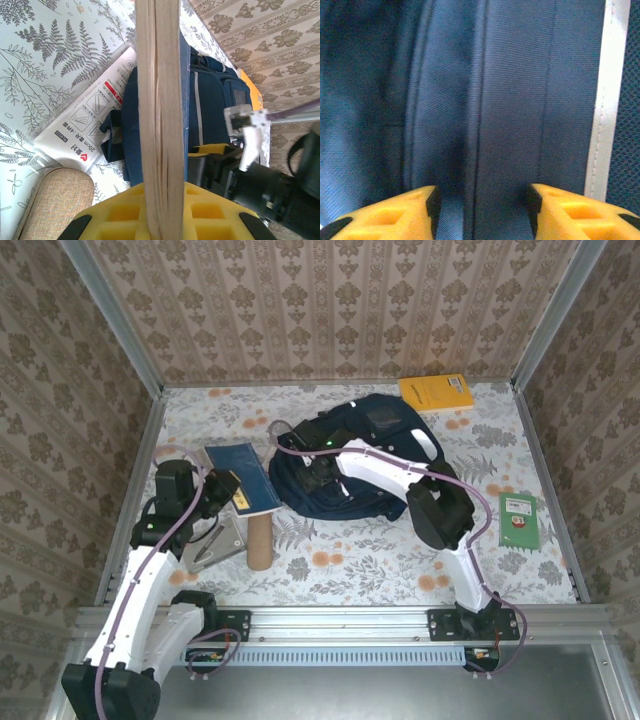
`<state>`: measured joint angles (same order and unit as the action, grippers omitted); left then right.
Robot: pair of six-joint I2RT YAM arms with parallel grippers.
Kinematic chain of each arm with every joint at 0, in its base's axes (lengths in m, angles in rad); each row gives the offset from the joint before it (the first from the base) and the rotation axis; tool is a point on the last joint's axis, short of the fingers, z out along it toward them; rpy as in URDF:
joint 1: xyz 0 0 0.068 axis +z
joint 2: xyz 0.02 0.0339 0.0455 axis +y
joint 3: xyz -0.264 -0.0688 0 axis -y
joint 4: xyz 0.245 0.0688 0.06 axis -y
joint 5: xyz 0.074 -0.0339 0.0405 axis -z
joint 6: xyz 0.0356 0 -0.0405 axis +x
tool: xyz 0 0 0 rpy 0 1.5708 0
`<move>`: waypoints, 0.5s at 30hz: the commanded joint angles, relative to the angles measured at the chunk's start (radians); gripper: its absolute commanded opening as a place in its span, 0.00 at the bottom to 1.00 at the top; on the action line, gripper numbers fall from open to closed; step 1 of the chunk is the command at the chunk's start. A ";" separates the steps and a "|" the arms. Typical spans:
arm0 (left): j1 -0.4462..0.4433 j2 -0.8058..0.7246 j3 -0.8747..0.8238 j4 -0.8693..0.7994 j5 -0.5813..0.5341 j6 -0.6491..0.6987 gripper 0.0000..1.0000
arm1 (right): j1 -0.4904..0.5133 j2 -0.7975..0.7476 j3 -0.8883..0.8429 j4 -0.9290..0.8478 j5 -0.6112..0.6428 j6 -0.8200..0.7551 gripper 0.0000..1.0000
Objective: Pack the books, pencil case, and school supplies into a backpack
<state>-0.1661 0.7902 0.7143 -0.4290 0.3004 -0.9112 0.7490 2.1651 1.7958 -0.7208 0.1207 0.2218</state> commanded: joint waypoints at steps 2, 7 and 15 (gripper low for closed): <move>0.014 -0.015 -0.005 0.015 0.038 0.028 0.00 | -0.006 0.033 0.045 -0.080 0.100 -0.026 0.29; 0.016 0.010 -0.031 0.062 0.051 0.012 0.00 | -0.005 -0.062 0.035 -0.054 0.105 -0.009 0.00; -0.010 0.096 -0.092 0.246 0.072 -0.057 0.00 | -0.009 -0.266 0.042 -0.026 0.102 -0.015 0.00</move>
<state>-0.1631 0.8742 0.6315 -0.3134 0.3477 -0.9340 0.7437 2.0167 1.8153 -0.7731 0.1905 0.2146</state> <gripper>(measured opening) 0.118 0.063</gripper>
